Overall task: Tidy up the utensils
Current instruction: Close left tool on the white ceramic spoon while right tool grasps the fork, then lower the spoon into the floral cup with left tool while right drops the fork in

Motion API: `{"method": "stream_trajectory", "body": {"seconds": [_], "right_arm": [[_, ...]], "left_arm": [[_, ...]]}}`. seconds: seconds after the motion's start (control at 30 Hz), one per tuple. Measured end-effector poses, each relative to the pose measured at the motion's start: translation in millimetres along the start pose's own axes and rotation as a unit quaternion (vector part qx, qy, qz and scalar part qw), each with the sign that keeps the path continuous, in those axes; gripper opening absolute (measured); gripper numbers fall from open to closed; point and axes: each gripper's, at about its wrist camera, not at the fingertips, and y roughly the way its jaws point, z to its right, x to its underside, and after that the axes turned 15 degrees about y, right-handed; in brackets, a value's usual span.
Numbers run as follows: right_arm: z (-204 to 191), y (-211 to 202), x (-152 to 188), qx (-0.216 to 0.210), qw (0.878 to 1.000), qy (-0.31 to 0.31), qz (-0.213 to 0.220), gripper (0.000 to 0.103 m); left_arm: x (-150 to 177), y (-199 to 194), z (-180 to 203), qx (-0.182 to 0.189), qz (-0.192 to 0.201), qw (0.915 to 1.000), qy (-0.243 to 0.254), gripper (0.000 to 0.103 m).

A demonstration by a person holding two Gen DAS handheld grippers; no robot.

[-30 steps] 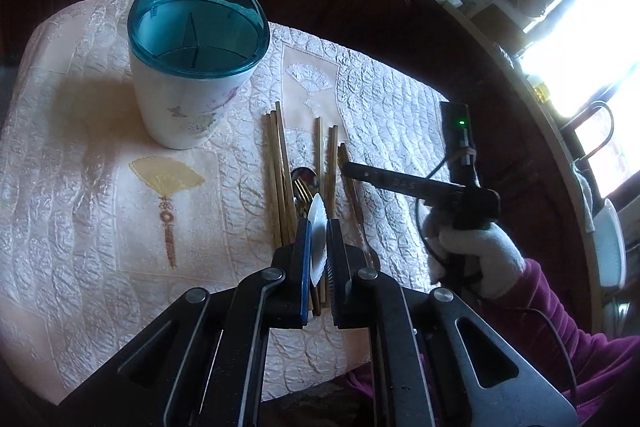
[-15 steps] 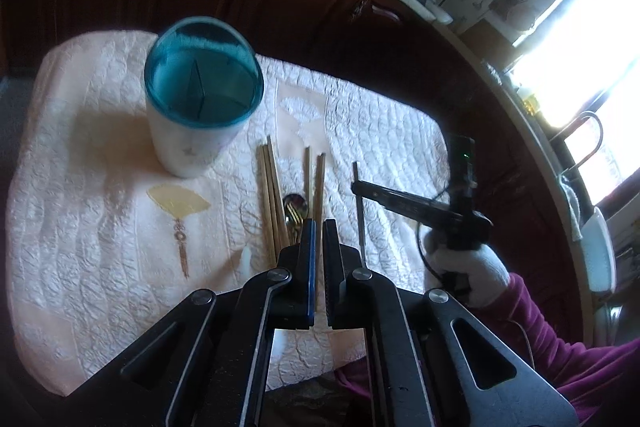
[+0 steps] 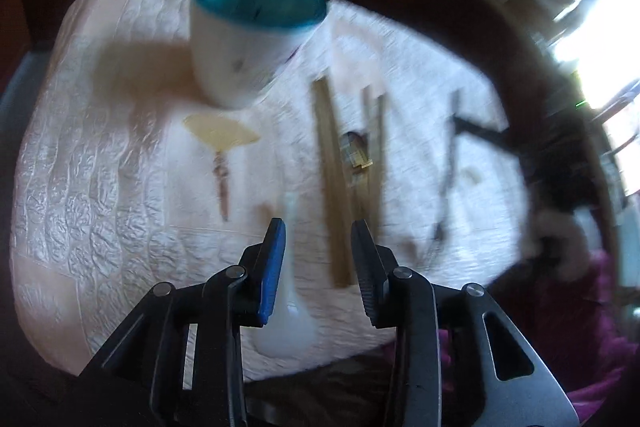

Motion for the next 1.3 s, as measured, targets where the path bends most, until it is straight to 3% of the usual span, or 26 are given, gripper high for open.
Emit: {"method": "stream_trajectory", "body": {"seconds": [0.13,0.27,0.33,0.43,0.67,0.93,1.07,1.3], "right_arm": [[-7,-4,4,-0.004,1.000,-0.005,0.000,0.010],[-12,-11,6,-0.008,1.000,-0.009,0.003,0.010],[-15,-15,7,-0.010,1.000,-0.014,0.005,0.010],[-21,-22,9,-0.015,1.000,-0.019,0.012,0.010],[-48,-44,10,-0.040,0.997,-0.049,0.033,0.010],[-81,-60,4,-0.062,0.993,-0.084,0.046,0.010],[-103,-69,-8,-0.073,0.990,-0.107,0.059,0.010],[-153,-83,-50,-0.090,0.980,-0.139,0.107,0.010]], "left_arm": [[-1,42,2,-0.042,-0.036,0.9980,0.031,0.033],[-6,71,2,-0.045,-0.058,0.9961,0.047,0.032],[-6,76,3,-0.050,-0.059,0.9953,0.058,0.012],[-4,71,-3,-0.038,-0.053,0.9966,0.050,0.012],[-9,9,-5,-0.027,0.010,0.9990,0.035,0.012],[-20,-57,-3,-0.025,0.081,0.9960,0.030,0.012],[-35,-96,-9,-0.037,0.129,0.9906,0.027,0.012],[-92,-123,-26,-0.104,0.203,0.9736,0.014,0.012]]}}
